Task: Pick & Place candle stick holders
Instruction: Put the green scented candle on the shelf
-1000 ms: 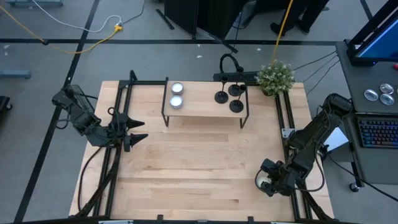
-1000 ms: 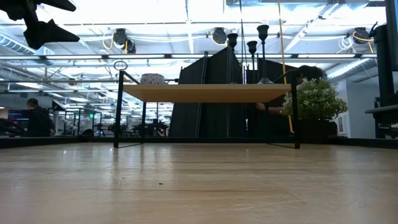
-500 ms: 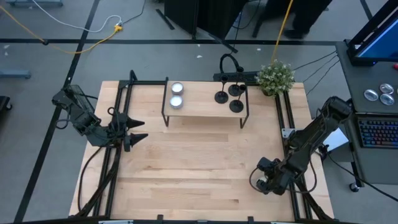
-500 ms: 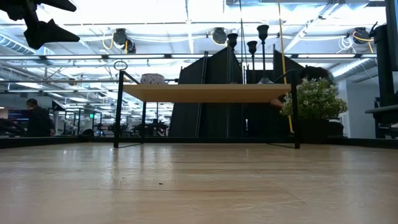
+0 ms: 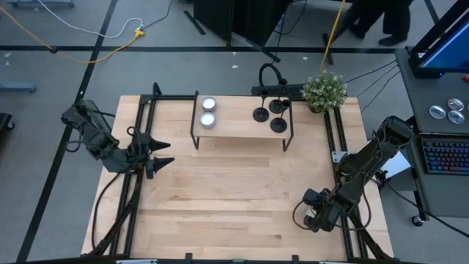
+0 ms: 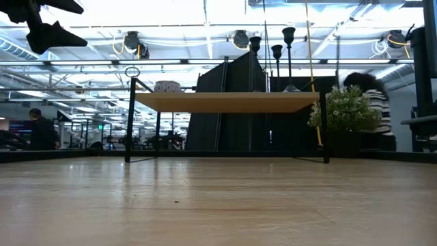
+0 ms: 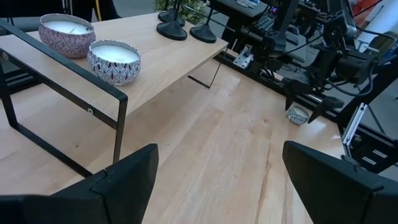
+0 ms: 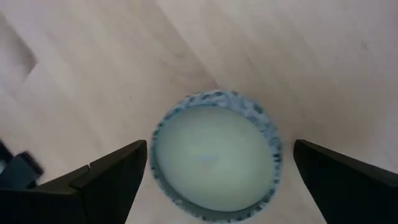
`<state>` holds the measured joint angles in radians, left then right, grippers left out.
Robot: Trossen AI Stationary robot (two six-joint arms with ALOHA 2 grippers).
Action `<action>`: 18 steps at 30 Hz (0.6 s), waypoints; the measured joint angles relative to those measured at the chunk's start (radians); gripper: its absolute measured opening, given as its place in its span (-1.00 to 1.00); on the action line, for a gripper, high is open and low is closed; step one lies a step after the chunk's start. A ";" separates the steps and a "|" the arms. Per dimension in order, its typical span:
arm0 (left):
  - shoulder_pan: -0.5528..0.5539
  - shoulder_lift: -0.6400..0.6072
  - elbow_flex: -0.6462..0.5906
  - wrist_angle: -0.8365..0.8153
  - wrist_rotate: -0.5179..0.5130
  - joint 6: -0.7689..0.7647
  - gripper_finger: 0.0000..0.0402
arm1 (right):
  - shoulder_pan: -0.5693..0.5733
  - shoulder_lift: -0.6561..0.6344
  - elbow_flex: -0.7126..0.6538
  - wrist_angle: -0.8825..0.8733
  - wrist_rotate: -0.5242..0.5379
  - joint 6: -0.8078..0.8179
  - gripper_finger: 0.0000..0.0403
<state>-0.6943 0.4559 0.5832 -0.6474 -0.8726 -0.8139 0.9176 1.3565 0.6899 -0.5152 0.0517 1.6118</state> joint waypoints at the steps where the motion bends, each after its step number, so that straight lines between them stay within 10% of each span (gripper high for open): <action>1: 0.000 0.000 0.000 0.000 0.000 0.000 0.75 | 0.000 0.000 0.000 0.007 0.000 -0.011 0.98; 18: 0.000 0.000 0.000 -0.007 0.001 -0.001 0.75 | 0.000 0.000 0.000 0.100 0.000 -0.071 0.98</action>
<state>-0.6941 0.4559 0.5831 -0.6548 -0.8721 -0.8153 0.9176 1.3563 0.6899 -0.4150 0.0515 1.5403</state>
